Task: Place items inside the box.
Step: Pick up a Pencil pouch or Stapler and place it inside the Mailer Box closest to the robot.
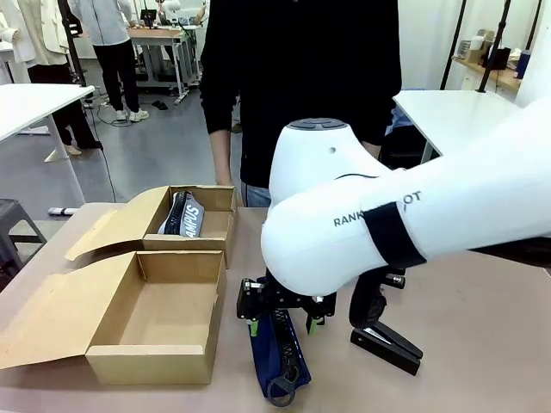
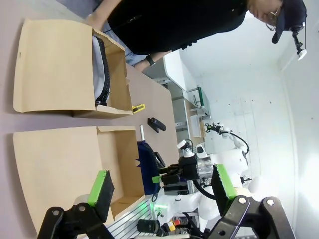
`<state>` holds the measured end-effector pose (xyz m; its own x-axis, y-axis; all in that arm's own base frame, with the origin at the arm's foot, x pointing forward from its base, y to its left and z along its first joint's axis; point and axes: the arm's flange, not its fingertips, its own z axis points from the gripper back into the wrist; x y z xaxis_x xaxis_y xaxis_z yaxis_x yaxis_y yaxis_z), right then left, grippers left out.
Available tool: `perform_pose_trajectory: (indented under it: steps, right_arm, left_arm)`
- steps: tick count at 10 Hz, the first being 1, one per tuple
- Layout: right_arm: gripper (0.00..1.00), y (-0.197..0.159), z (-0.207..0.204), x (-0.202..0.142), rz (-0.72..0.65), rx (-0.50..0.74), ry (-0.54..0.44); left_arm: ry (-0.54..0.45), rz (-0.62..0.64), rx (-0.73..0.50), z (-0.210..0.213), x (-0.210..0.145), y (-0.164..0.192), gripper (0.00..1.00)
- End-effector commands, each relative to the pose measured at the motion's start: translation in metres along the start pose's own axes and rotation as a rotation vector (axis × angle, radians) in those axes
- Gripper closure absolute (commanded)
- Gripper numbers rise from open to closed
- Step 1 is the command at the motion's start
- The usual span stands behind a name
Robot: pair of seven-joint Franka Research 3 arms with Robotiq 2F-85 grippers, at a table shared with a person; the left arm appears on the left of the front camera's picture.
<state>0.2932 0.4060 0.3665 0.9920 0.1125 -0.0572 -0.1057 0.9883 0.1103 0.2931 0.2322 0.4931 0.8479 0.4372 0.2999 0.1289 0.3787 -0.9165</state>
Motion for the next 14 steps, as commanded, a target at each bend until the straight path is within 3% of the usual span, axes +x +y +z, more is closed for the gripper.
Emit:
perform_pose_trajectory:
  steps: [1, 6, 7, 8, 9, 10, 11, 14]
  right_arm:
    - [0.00, 0.016, -0.010, 0.013, 0.001, -0.056, -0.019]
    - [0.00, 0.026, -0.045, 0.022, 0.029, -0.068, 0.019]
    - [0.59, 0.025, -0.043, 0.022, 0.034, -0.089, 0.001]
    - [0.59, 0.025, -0.043, 0.021, 0.034, -0.088, 0.005]
    - [1.00, 0.024, -0.043, 0.020, 0.031, -0.086, 0.006]
    - [0.65, 0.024, -0.042, 0.020, 0.027, -0.086, -0.002]
    - [1.00, 0.024, -0.039, 0.020, 0.032, -0.092, 0.001]
    - [1.00, 0.017, -0.026, 0.017, 0.034, -0.088, 0.000]
  left_arm:
    - [-0.001, -0.025, -0.014, 0.001, 0.000, -0.001, 0.00]
    - [-0.001, -0.025, -0.014, 0.001, 0.000, -0.001, 0.00]
    - [-0.001, -0.025, -0.014, 0.001, 0.000, -0.001, 0.00]
    - [-0.001, -0.025, -0.014, 0.001, 0.000, -0.001, 0.00]
    - [-0.001, -0.025, -0.014, 0.001, 0.000, -0.001, 0.00]
    - [-0.001, -0.025, -0.014, 0.001, 0.000, -0.001, 0.00]
    - [-0.001, -0.025, -0.014, 0.001, 0.000, -0.001, 0.00]
    - [-0.001, -0.025, -0.014, 0.001, 0.000, -0.001, 0.00]
